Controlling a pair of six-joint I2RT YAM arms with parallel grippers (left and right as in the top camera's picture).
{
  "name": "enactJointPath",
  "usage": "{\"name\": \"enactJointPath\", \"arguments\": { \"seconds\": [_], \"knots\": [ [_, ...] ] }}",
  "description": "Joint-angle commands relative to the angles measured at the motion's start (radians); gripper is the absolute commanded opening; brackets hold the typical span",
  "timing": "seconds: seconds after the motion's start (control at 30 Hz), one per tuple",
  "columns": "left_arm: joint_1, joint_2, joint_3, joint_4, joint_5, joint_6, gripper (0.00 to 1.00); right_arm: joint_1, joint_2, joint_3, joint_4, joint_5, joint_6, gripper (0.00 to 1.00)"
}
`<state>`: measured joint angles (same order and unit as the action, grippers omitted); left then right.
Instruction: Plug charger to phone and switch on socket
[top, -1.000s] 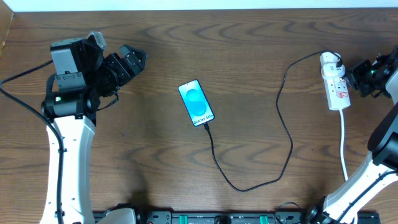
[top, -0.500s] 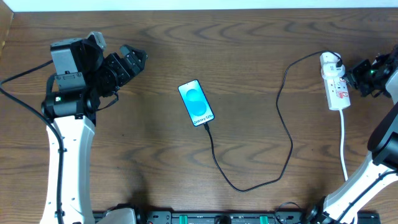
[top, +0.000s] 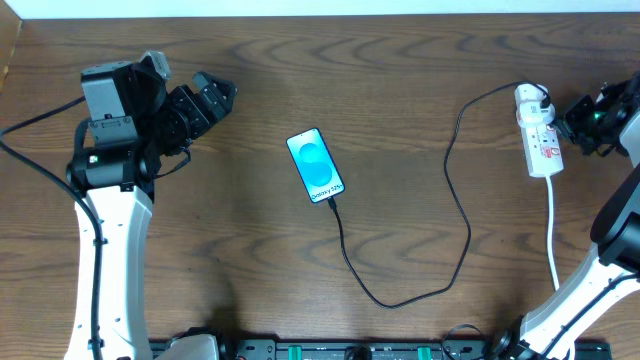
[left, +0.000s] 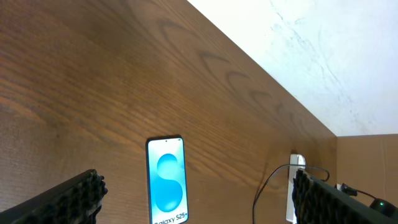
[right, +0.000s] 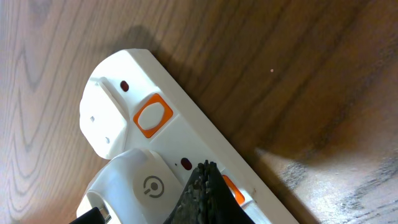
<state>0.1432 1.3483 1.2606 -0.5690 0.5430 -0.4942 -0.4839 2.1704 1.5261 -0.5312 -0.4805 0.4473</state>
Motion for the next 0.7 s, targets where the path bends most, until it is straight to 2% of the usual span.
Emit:
{"name": "enactJointPath", "arguments": {
  "seconds": [0.0, 0.23, 0.43, 0.67],
  "knots": [
    [0.002, -0.002, 0.002, 0.0, -0.01, 0.002, 0.98, 0.097, 0.035, -0.037, -0.065, -0.183, -0.018, 0.01],
    [0.002, -0.002, 0.002, 0.001, -0.01, 0.002, 0.98, 0.101, 0.035, -0.037, -0.095, -0.184, -0.014, 0.01],
    [0.002, -0.002, 0.002, 0.0, -0.01, 0.002, 0.98, 0.101, 0.035, -0.037, -0.124, -0.138, 0.082, 0.01],
    [0.002, -0.002, 0.002, 0.0, -0.01, 0.002, 0.98, 0.098, 0.035, -0.037, -0.105, -0.071, 0.119, 0.01]
  ]
}}
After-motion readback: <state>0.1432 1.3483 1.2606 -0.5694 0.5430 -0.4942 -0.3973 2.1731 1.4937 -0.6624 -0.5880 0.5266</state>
